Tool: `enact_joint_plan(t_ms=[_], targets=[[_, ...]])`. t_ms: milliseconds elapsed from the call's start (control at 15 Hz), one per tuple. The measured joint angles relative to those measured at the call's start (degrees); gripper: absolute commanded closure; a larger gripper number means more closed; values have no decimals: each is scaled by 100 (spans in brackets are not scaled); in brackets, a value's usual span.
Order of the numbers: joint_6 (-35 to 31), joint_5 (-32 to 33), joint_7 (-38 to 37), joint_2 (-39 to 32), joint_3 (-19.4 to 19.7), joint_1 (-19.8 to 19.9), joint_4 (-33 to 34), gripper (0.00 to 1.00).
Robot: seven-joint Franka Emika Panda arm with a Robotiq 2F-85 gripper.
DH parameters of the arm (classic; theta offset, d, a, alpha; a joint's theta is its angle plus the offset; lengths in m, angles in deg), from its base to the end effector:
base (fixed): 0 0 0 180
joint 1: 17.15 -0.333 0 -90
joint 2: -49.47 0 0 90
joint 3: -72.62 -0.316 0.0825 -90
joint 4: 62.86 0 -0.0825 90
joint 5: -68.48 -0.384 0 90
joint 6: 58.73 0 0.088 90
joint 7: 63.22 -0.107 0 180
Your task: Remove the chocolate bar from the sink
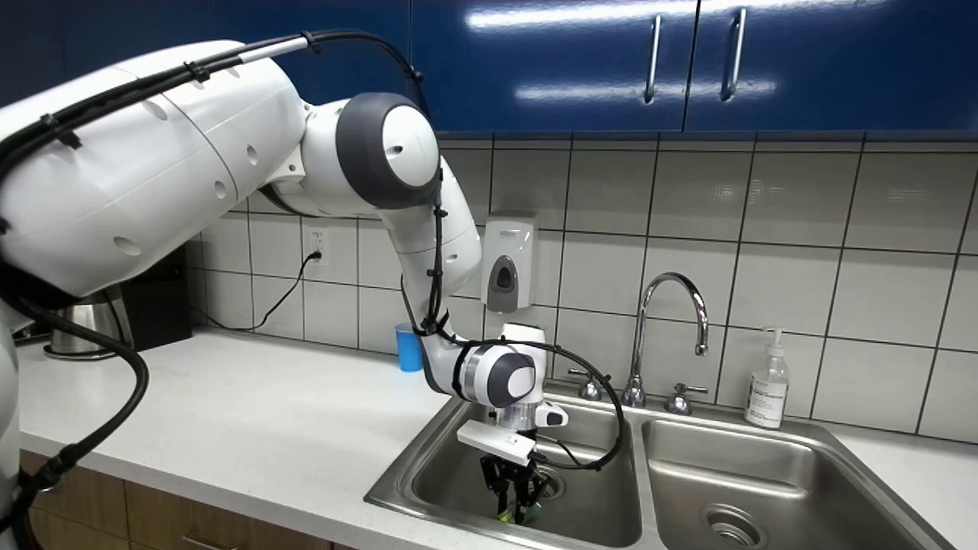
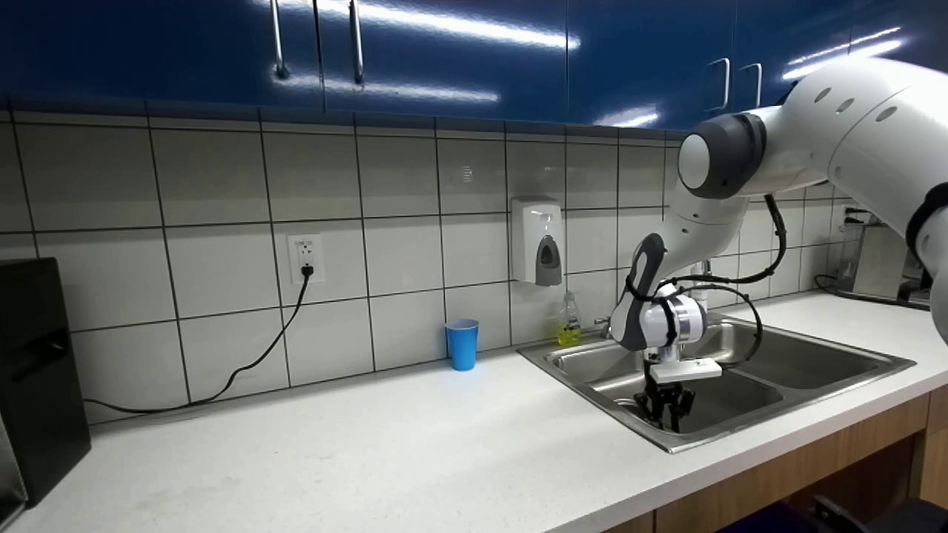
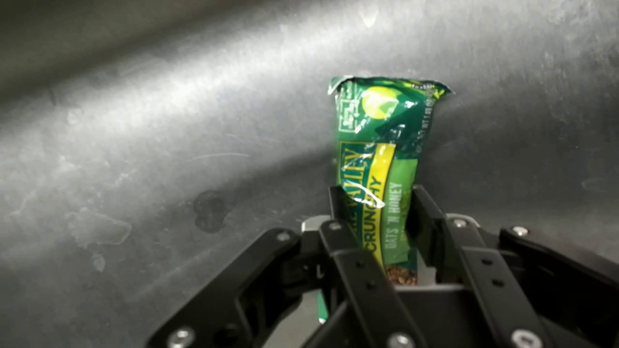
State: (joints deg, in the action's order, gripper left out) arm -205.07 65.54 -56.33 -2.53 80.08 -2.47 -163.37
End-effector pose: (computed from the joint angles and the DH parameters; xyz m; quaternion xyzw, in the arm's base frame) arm 0.5823 -0.2356 0.0483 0.9892 -0.1323 -0.0578 0.0256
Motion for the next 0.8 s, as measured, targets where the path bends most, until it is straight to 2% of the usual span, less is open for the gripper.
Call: enact_joint_plan(t_ms=[800], targets=[[29, -1, -248, 755, 19, 0, -224, 90]])
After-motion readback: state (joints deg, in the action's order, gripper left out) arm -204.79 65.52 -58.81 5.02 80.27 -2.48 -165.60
